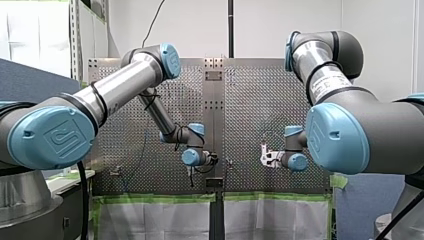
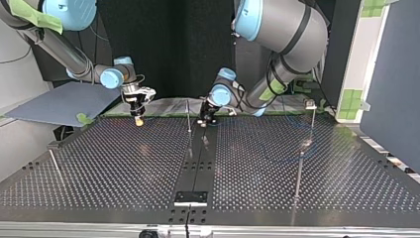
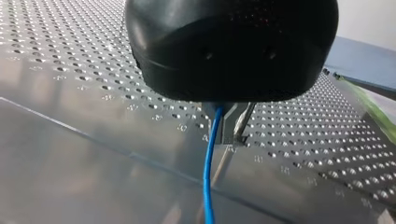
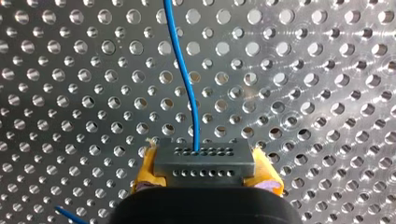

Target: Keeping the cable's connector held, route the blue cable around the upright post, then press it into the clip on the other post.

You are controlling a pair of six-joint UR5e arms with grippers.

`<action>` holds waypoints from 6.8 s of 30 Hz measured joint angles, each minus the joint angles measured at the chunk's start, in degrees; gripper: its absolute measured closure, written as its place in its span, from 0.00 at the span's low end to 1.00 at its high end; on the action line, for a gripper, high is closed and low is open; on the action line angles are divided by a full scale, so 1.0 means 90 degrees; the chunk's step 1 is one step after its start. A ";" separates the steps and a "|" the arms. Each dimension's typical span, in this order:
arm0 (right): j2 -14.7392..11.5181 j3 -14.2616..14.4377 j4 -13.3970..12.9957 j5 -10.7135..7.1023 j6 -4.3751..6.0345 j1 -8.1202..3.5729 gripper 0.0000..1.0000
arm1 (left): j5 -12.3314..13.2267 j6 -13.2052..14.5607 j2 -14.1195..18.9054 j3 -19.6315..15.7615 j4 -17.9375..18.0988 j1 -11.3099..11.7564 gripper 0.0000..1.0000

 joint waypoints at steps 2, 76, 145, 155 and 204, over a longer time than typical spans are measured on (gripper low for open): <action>0.0000 -0.0001 0.0005 -0.0004 0.0001 0.0001 1.00 | -0.0013 0.0065 0.0000 0.0000 0.0008 0.0013 0.75; 0.0020 -0.0003 0.0109 -0.0103 0.0002 -0.0003 1.00 | -0.0823 0.1750 0.0884 -0.1261 -0.1375 -0.0828 0.01; 0.0041 -0.0003 0.0119 -0.0104 0.0002 -0.0024 1.00 | -0.1693 0.1507 0.0684 -0.1261 0.0048 -0.1471 0.01; 0.0040 -0.0003 0.0119 -0.0104 0.0002 -0.0023 1.00 | -0.1693 0.1439 0.0684 -0.1260 0.0052 -0.1470 0.01; 0.0078 -0.0003 0.0136 -0.0123 0.0002 -0.0116 1.00 | -0.2336 0.1025 0.2102 -0.2761 0.0064 -0.1778 0.01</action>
